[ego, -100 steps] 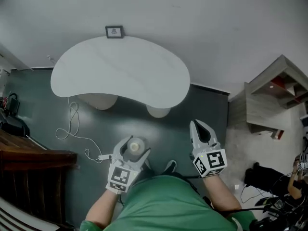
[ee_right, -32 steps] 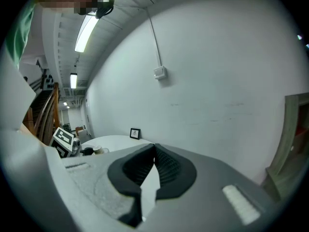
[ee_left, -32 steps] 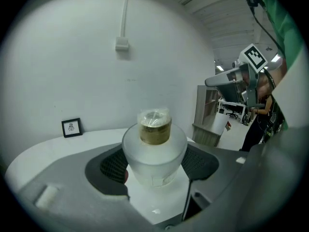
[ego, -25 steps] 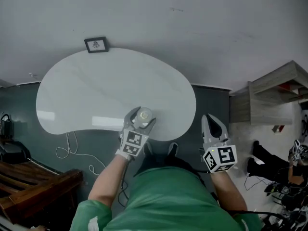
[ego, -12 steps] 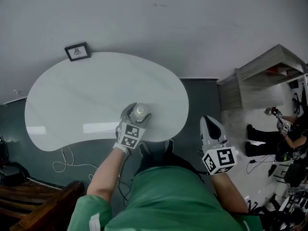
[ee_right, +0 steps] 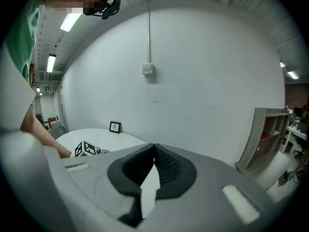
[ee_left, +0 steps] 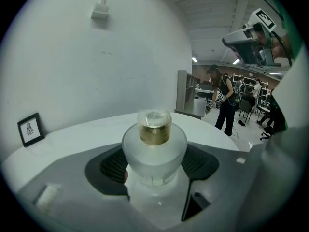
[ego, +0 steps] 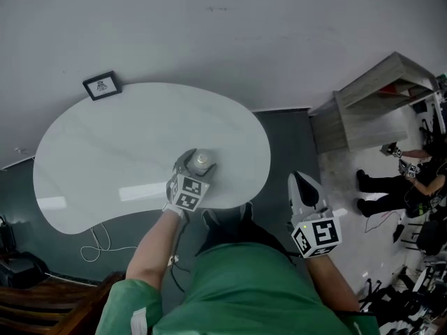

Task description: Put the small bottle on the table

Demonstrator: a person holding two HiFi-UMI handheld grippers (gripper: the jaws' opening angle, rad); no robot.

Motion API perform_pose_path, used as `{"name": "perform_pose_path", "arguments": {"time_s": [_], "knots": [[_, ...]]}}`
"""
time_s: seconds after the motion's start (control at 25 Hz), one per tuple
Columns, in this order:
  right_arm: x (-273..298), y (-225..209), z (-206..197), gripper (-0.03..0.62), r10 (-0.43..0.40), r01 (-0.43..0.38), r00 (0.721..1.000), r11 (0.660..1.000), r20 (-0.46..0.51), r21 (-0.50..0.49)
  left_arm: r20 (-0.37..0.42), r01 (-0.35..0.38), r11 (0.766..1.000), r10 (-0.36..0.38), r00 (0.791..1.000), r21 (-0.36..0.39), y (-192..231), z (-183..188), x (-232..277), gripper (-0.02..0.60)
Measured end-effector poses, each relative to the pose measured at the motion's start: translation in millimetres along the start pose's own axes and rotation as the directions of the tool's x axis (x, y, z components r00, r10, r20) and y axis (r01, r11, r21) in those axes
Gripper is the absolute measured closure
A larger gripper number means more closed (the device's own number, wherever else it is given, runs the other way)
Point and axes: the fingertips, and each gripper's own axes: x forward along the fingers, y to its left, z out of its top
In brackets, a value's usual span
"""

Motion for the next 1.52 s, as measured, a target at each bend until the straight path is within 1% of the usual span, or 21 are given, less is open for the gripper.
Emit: {"name": "perform_pose_path", "arguments": {"time_s": [0.36,0.56,0.68,1.0,1.12,1.16,1.24,1.44,1.52], "knots": [[-4.1,-2.5,-8.2,0.591,-0.017,0.017,1.0,1.0,-0.011,0.014,-0.011,0.012,1.0,-0.012,1.0,0.011,-2.2,-4.7,11.4,0.241],[-5.7,-4.3,-8.0,0.591,-0.016,0.016,1.0,1.0,-0.011,0.014,-0.038,0.008,1.0,-0.008,0.999,0.018,-4.3,-14.1,14.1,0.241],[-5.9,-4.2,-7.4,0.591,-0.006,0.006,1.0,1.0,-0.01,0.012,-0.043,0.007,1.0,-0.006,0.999,0.023,-5.2,-17.2,14.4,0.241],[-6.7,-1.9,-11.0,0.591,0.027,-0.027,1.0,1.0,-0.013,0.01,-0.035,-0.019,1.0,0.018,0.999,-0.006,-6.1,-20.2,13.0,0.239],[-6.6,-1.0,-10.1,0.591,0.045,-0.045,0.999,0.999,-0.008,0.008,-0.065,-0.012,1.0,0.012,0.998,-0.003,-10.6,-24.0,12.8,0.234],[-6.4,-0.4,-9.5,0.591,0.052,-0.052,0.999,0.999,-0.004,0.007,-0.076,-0.005,1.0,0.005,0.997,-0.001,-12.9,-25.4,12.2,0.221],[-5.5,1.6,-7.6,0.591,0.067,-0.067,0.998,0.998,0.006,0.006,-0.084,-0.004,1.0,0.004,0.996,-0.004,-15.6,-26.8,8.2,0.216],[-2.8,5.9,-3.3,0.591,0.101,-0.102,0.995,0.995,0.022,0.002,-0.077,-0.051,0.998,0.048,0.996,-0.034,-12.7,-28.7,-10.8,0.215],[-2.3,7.7,-1.2,0.591,0.114,-0.114,0.993,0.994,0.031,-0.001,-0.074,-0.075,0.995,0.07,0.995,-0.064,-8.7,-31.9,-21.4,0.215]]}}
